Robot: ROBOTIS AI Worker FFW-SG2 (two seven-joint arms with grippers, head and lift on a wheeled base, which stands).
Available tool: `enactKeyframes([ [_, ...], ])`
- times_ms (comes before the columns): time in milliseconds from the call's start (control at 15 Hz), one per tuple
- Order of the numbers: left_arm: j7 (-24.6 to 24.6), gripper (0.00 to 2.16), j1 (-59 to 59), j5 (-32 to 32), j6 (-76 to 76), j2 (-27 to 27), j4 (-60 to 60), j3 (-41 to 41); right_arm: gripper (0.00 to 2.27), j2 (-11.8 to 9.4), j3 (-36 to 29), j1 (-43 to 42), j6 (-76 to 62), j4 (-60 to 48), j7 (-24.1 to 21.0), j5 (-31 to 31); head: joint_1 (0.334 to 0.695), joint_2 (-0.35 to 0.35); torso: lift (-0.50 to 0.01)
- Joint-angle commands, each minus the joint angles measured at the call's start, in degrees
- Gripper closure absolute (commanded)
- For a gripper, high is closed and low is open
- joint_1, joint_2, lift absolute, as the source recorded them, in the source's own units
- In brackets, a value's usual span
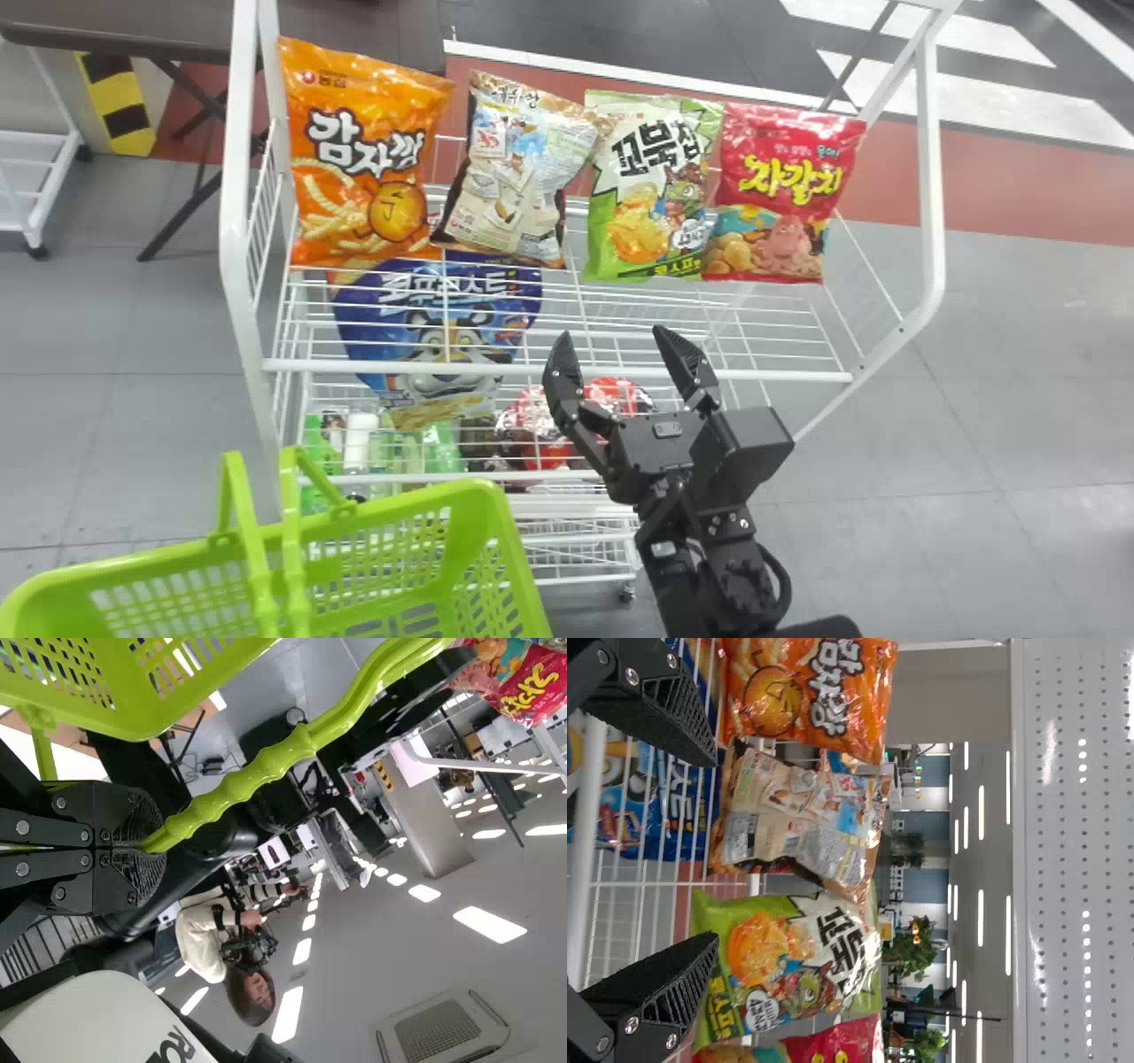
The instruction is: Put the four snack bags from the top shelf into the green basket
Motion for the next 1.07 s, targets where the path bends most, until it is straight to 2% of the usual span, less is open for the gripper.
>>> enactKeyframes([
  [0,-0.66,2.15,0.09,0.0,-0.29,0.2,-0.05,-0.29,0.12,0.0,3.3,-5.56,5.77,1.55,-0.1,-0.32,0.695,-0.258,-0.006],
  [200,-0.66,2.15,0.53,0.0,-0.82,0.38,-0.05,-0.21,0.12,0.0,7.78,-14.35,12.1,6.3,-0.18,-0.59,0.695,-0.166,-0.006],
  [467,-0.66,2.15,1.85,0.09,-3.1,0.64,-0.41,0.23,0.11,0.09,14.38,-28.14,14.91,18.08,-0.36,-4.63,0.695,-0.045,-0.006],
  [733,-0.66,2.15,2.99,0.09,-5.56,0.73,-0.93,0.76,0.1,3.25,19.39,-38.96,14.38,29.15,-0.45,-6.21,0.695,0.05,-0.006],
  [867,-0.66,2.15,3.43,0.09,-7.15,0.91,-0.93,0.76,0.1,3.31,20.7,-43.7,13.33,35.39,-0.62,-5.95,0.695,0.11,-0.006],
  [1000,-0.66,2.15,3.69,0.09,-7.67,0.99,-0.85,0.76,0.1,3.31,22.46,-48.62,12.27,42.6,-1.06,-5.86,0.695,0.126,-0.006],
])
